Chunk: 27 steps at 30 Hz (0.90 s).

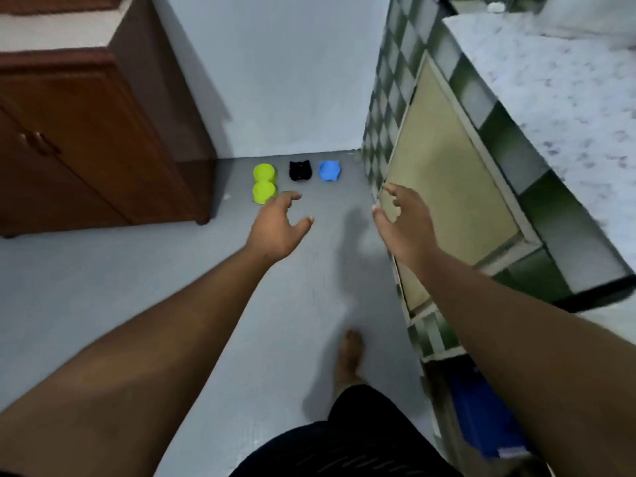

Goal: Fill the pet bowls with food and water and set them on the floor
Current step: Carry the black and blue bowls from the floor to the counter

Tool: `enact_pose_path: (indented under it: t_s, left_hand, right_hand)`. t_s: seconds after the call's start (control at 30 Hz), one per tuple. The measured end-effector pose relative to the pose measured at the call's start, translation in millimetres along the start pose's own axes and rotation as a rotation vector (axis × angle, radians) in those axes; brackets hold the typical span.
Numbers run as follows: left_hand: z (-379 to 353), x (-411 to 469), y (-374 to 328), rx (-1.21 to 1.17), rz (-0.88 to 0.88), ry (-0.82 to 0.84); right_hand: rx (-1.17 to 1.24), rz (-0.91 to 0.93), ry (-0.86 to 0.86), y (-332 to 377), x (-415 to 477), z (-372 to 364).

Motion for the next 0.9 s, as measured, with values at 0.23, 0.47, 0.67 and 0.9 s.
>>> enact_pose_path:
  t_s: [0.23,0.47,0.67,0.9]
  left_hand:
    - [16.5,131.6,36.9,-0.052,0.159,-0.148]
    - [12.0,265.6,57.1,-0.134,0.279,-0.221]
    - [2.9,383.6,96.7,-0.203,0.297,-0.187]
    - [-8.9,532.3,178.1,-0.202,0.366,-0.101]
  right_hand:
    - [0.144,-0.048,0.159,-11.1,152.1,-77.5]
    - [0.169,-0.162,0.207,-39.1,289.8,-125.5]
    - [0.118,-0.213,0.258,-56.0,384.3,-182.9]
    - [0.105,-0.343,0.317,-66.0,500.6,-277.6]
Point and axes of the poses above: each hand's wrist, its own x-axis towards the middle knuckle, its own z-axis out of the back of the hand, y = z × x, the point moved 8 cm from there along x, towards the middle knuckle, and after that the axes turned 8 degrees about -x, right-handed, at the moved point
